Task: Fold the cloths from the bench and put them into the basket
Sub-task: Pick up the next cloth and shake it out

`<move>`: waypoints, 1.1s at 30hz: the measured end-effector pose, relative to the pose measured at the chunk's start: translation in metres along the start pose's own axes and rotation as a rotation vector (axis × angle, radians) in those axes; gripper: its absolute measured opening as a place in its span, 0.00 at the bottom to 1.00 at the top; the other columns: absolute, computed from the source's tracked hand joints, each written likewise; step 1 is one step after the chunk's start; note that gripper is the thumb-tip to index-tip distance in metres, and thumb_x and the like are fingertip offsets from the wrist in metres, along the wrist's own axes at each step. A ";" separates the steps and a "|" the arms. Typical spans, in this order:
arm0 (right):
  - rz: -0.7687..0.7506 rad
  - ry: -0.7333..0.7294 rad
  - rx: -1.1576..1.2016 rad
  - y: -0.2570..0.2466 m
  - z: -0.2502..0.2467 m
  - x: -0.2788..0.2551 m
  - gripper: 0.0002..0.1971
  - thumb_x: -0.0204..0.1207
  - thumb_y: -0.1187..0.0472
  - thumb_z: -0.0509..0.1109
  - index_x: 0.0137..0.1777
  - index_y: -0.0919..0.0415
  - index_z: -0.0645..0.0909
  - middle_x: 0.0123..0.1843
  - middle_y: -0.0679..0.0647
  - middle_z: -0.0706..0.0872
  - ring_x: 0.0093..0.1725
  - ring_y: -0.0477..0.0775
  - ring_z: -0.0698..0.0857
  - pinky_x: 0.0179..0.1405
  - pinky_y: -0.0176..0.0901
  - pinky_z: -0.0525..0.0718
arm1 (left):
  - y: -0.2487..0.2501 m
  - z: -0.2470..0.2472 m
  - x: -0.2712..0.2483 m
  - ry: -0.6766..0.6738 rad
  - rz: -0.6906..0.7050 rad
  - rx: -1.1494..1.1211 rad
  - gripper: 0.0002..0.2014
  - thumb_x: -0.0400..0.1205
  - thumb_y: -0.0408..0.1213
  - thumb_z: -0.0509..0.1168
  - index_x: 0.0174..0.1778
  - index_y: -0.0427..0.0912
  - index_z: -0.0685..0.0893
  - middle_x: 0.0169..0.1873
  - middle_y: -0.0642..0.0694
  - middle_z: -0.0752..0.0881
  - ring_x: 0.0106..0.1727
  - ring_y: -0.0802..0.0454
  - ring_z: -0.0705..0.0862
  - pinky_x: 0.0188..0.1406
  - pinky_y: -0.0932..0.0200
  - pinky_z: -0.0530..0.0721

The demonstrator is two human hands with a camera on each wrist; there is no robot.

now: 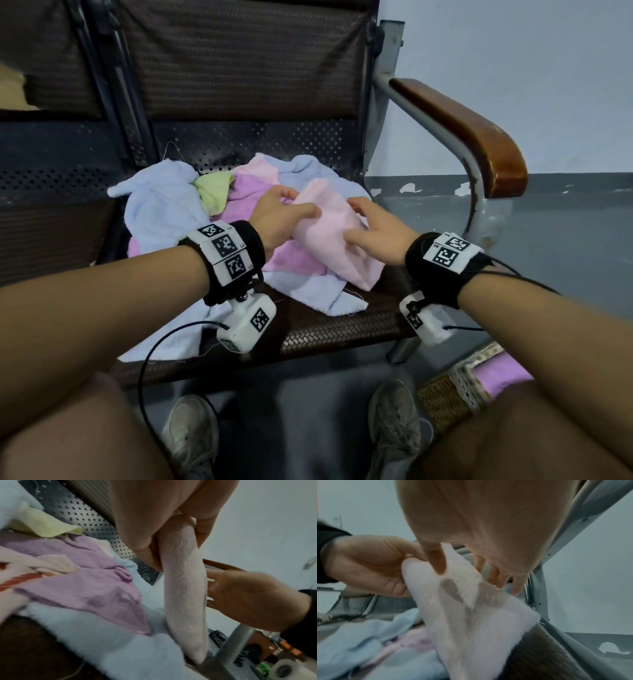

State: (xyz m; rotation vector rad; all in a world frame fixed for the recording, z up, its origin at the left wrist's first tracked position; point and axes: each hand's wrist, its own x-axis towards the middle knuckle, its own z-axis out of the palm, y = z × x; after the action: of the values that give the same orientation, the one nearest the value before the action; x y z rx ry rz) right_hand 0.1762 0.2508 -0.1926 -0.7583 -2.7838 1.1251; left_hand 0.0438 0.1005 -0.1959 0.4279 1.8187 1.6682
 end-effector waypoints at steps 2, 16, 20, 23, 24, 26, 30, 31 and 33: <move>-0.061 0.012 0.155 -0.018 -0.005 -0.015 0.36 0.71 0.50 0.74 0.79 0.50 0.68 0.68 0.46 0.82 0.64 0.46 0.83 0.62 0.41 0.81 | 0.012 0.005 -0.012 -0.095 0.039 -0.062 0.16 0.65 0.36 0.76 0.47 0.48 0.83 0.53 0.37 0.87 0.48 0.42 0.86 0.46 0.45 0.87; 0.178 0.169 0.776 0.013 -0.080 -0.114 0.15 0.81 0.58 0.71 0.65 0.64 0.83 0.58 0.57 0.92 0.57 0.57 0.91 0.54 0.48 0.87 | 0.016 0.082 -0.067 -0.505 0.051 0.113 0.35 0.64 0.51 0.83 0.65 0.49 0.77 0.58 0.48 0.89 0.56 0.53 0.90 0.49 0.54 0.89; 0.329 0.282 0.879 0.081 -0.108 -0.163 0.17 0.76 0.60 0.69 0.64 0.63 0.83 0.55 0.59 0.91 0.55 0.58 0.87 0.62 0.54 0.82 | -0.018 0.153 -0.086 -0.699 0.011 0.265 0.27 0.72 0.34 0.80 0.65 0.38 0.78 0.60 0.43 0.89 0.60 0.47 0.88 0.59 0.49 0.88; 0.425 0.390 0.976 0.139 -0.123 -0.205 0.10 0.77 0.64 0.65 0.56 0.61 0.84 0.45 0.53 0.91 0.46 0.53 0.88 0.47 0.41 0.86 | -0.035 0.215 -0.098 -0.768 -0.010 0.303 0.19 0.76 0.30 0.76 0.61 0.37 0.79 0.59 0.37 0.89 0.58 0.42 0.89 0.59 0.48 0.88; 0.457 0.436 1.018 0.159 -0.125 -0.217 0.10 0.78 0.64 0.66 0.57 0.62 0.84 0.46 0.54 0.91 0.46 0.53 0.88 0.45 0.40 0.87 | -0.041 0.235 -0.102 -0.776 -0.025 0.318 0.18 0.77 0.31 0.76 0.60 0.38 0.80 0.58 0.36 0.88 0.58 0.40 0.89 0.59 0.46 0.87; 0.535 0.516 1.087 0.199 -0.124 -0.240 0.12 0.79 0.65 0.67 0.61 0.65 0.82 0.51 0.58 0.88 0.49 0.55 0.87 0.46 0.42 0.87 | -0.058 0.275 -0.107 -0.767 -0.086 0.333 0.22 0.72 0.36 0.76 0.61 0.37 0.81 0.58 0.35 0.88 0.56 0.38 0.88 0.56 0.46 0.86; 0.713 0.616 1.166 0.273 -0.099 -0.265 0.16 0.81 0.62 0.67 0.68 0.66 0.79 0.58 0.58 0.87 0.54 0.56 0.87 0.42 0.41 0.90 | -0.104 0.339 -0.108 -0.720 -0.216 0.398 0.14 0.75 0.35 0.71 0.55 0.34 0.83 0.52 0.34 0.87 0.48 0.40 0.85 0.48 0.48 0.82; 0.746 0.625 1.181 0.289 -0.090 -0.266 0.17 0.82 0.62 0.68 0.69 0.65 0.79 0.56 0.57 0.88 0.52 0.54 0.88 0.40 0.41 0.90 | -0.118 0.352 -0.106 -0.704 -0.252 0.418 0.11 0.77 0.33 0.70 0.54 0.34 0.83 0.49 0.35 0.86 0.46 0.41 0.84 0.47 0.49 0.81; 0.806 0.626 1.206 0.315 -0.073 -0.265 0.16 0.82 0.62 0.68 0.68 0.63 0.79 0.50 0.55 0.88 0.46 0.52 0.88 0.38 0.40 0.89 | -0.143 0.372 -0.102 -0.673 -0.305 0.490 0.14 0.79 0.33 0.68 0.59 0.30 0.84 0.48 0.38 0.83 0.48 0.41 0.83 0.46 0.51 0.81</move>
State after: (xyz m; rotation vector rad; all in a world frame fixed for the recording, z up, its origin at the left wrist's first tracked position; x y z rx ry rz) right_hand 0.5585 0.3713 -0.3116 -1.5845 -0.9177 1.8385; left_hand 0.3820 0.3025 -0.3130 0.7652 1.6360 0.7275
